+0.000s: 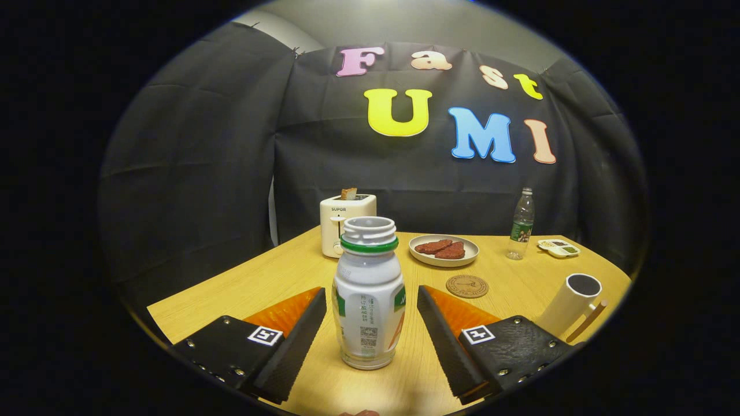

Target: Take the bottle from table, then pour the juice into the cup, finally place the bottle on the coaster

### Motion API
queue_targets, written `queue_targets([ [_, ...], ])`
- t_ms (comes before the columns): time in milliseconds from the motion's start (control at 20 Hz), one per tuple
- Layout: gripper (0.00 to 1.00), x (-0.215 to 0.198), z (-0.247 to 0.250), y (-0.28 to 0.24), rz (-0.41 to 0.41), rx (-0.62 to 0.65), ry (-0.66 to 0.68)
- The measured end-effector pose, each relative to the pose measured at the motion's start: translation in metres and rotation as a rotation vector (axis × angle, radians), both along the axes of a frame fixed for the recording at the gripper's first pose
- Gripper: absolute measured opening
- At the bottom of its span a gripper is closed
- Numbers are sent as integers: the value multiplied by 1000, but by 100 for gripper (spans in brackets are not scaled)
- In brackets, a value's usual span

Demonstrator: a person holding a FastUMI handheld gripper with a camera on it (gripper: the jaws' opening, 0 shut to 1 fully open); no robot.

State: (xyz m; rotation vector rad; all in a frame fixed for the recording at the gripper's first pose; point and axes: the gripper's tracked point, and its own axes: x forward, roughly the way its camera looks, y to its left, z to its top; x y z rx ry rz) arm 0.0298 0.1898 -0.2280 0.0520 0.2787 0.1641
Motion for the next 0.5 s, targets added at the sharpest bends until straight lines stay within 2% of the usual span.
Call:
queue_targets([
  [500,97,7,-24,8,31,0,56],
])
